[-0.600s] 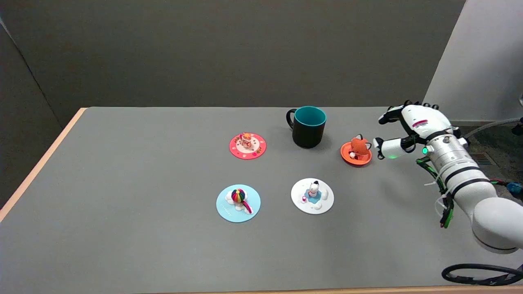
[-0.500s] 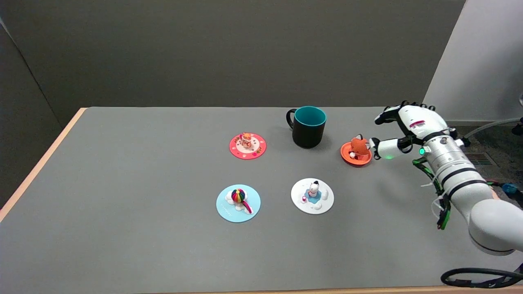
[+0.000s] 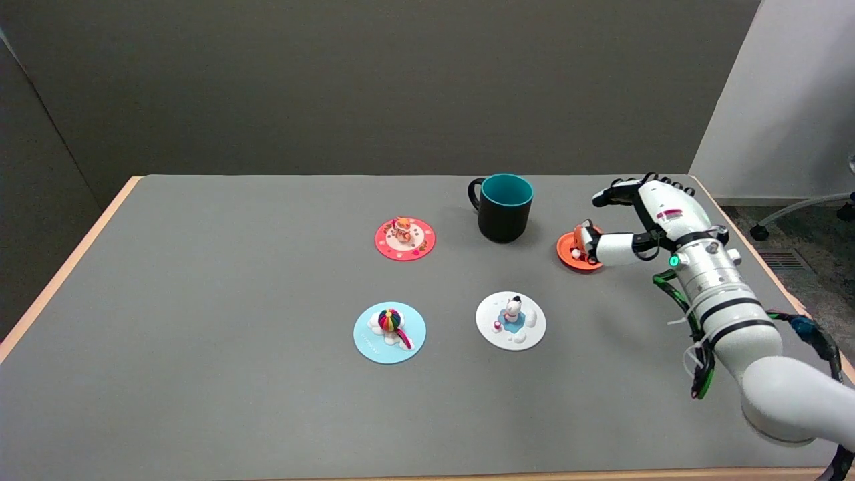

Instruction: Pick up the white cup lid.

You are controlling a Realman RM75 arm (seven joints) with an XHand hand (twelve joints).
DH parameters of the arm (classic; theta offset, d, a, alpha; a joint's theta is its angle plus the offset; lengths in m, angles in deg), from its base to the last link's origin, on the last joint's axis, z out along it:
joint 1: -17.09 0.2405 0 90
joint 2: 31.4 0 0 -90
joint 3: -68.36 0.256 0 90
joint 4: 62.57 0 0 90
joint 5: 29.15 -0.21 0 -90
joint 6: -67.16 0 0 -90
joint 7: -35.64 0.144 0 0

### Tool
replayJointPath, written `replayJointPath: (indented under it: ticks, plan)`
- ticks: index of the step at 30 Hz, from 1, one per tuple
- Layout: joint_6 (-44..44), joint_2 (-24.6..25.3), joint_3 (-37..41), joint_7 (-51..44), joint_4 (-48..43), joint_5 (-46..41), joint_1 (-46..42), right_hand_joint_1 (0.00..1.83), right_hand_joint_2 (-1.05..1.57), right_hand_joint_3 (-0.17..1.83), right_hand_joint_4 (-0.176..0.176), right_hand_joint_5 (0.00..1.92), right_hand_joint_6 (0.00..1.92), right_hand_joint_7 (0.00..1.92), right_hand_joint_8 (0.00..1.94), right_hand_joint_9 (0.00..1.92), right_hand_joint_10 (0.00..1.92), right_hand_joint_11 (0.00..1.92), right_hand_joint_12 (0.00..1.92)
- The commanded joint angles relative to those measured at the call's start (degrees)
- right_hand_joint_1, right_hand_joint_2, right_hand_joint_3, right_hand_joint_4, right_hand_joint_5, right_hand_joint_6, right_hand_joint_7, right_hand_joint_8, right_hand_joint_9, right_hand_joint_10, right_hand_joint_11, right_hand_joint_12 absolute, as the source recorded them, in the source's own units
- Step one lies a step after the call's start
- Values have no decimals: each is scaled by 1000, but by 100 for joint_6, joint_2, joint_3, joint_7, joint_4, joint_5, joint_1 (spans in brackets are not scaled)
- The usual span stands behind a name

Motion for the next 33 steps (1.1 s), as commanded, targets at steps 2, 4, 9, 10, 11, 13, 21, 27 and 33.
replayJointPath:
  ticks: [2, 4, 9, 10, 11, 13, 21, 27, 33]
  plan:
    - [-1032, 357, -1263, 1699, 98, 859, 202, 825, 491, 979, -75, 772, 291, 693, 185, 607, 196, 421, 323]
    - [-1024, 426, -1393, 1736, 90, 882, 247, 823, 491, 979, -77, 770, 289, 693, 185, 610, 196, 422, 324]
    - [-833, 519, -1617, 1734, 44, 820, 313, 815, 492, 981, -80, 765, 284, 693, 185, 612, 197, 422, 324]
    - [-776, 520, -1644, 1734, 42, 785, 320, 814, 492, 981, -80, 765, 284, 692, 185, 612, 197, 422, 324]
    - [-683, 547, -1708, 1734, 22, 727, 361, 813, 491, 981, -81, 763, 282, 691, 185, 612, 197, 422, 325]
    - [-560, 605, -1780, 1727, -55, 646, 428, 811, 490, 981, -83, 759, 278, 689, 185, 613, 197, 420, 324]
    - [-94, 815, -1824, 1726, -499, 628, 495, 803, 483, 983, -82, 749, 268, 681, 184, 614, 198, 412, 320]
    - [99, 996, -1880, 1726, -606, 620, 495, 804, 478, 981, -83, 742, 263, 677, 185, 613, 199, 408, 315]
    - [363, 1205, -1888, 1710, -692, 652, 503, 800, 483, 974, -85, 739, 260, 668, 194, 609, 203, 417, 294]
